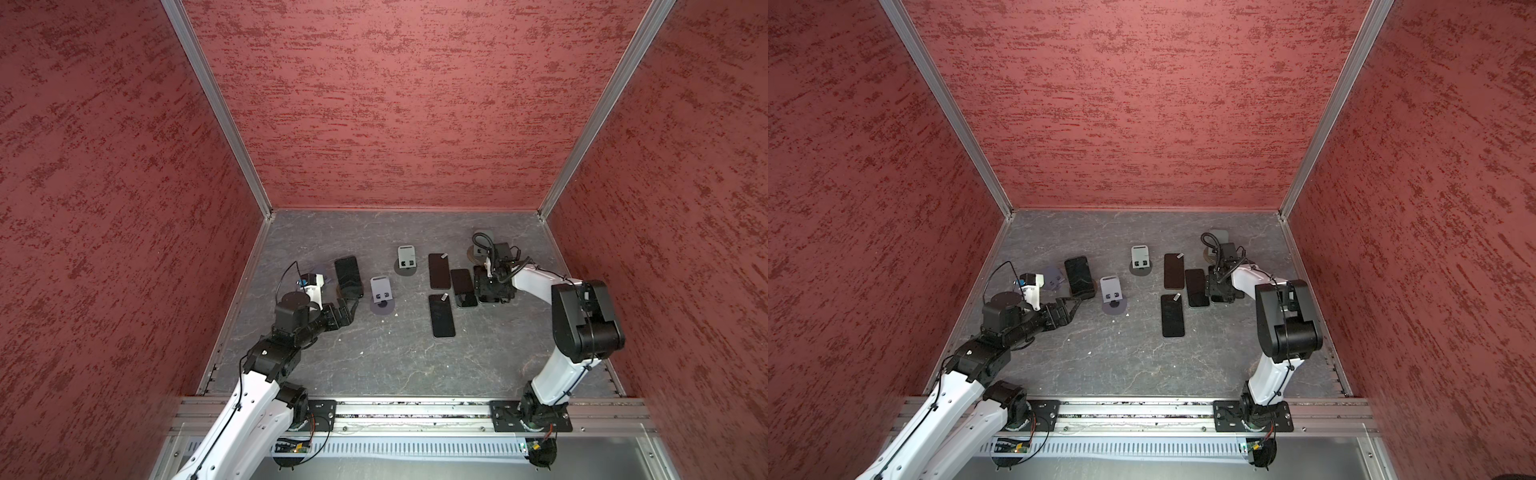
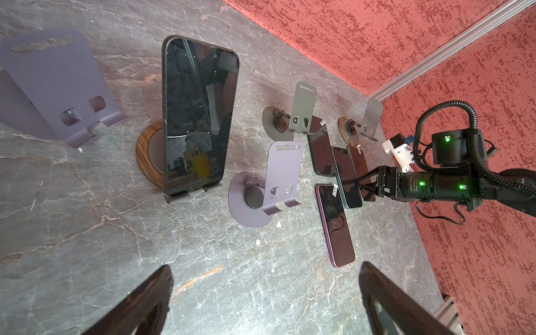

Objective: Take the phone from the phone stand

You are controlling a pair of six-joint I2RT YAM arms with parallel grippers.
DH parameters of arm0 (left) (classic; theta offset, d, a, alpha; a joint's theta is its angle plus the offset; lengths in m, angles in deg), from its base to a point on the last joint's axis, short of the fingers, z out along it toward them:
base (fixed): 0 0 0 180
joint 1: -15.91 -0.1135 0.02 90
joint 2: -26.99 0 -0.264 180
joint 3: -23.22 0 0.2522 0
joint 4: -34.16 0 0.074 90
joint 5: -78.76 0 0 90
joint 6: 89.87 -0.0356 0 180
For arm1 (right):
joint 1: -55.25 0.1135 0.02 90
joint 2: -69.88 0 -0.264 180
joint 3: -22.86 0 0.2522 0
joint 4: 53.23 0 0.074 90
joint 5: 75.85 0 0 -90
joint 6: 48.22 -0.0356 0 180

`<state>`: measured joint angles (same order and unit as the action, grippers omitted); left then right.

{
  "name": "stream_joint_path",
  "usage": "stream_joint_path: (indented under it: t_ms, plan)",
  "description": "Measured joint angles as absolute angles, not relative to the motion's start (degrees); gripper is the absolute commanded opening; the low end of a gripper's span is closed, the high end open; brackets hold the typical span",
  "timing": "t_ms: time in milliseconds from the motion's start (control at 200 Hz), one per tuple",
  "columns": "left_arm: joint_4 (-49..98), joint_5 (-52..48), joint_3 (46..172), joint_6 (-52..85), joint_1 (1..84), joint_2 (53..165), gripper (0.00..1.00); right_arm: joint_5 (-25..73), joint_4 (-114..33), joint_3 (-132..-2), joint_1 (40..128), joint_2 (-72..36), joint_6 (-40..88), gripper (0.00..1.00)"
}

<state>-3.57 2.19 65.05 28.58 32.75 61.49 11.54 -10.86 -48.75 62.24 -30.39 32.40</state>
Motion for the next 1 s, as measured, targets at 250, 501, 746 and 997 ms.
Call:
stream_joint_path:
  t_ms: [250, 501, 746, 997]
  plan:
    - [-3.6, 2.1, 65.1, 28.6, 32.8, 61.5, 0.99, 11.8, -9.7, -48.2, 62.3, -21.6, 29.7, 0.82]
    - [-3.6, 1.8, 65.1, 28.6, 32.8, 61.5, 1.0, 13.6, -11.1, -48.2, 62.3, -9.3, 27.0, 0.88]
    - [-3.6, 1.4, 66.0, 28.6, 33.0, 62.3, 1.0, 15.6, -11.1, -48.2, 63.2, -3.4, 24.4, 0.99]
    - [-3.6, 0.2, 66.1, 28.6, 33.4, 63.1, 0.99, 16.7, -10.9, -48.2, 66.9, -2.3, 22.7, 0.99]
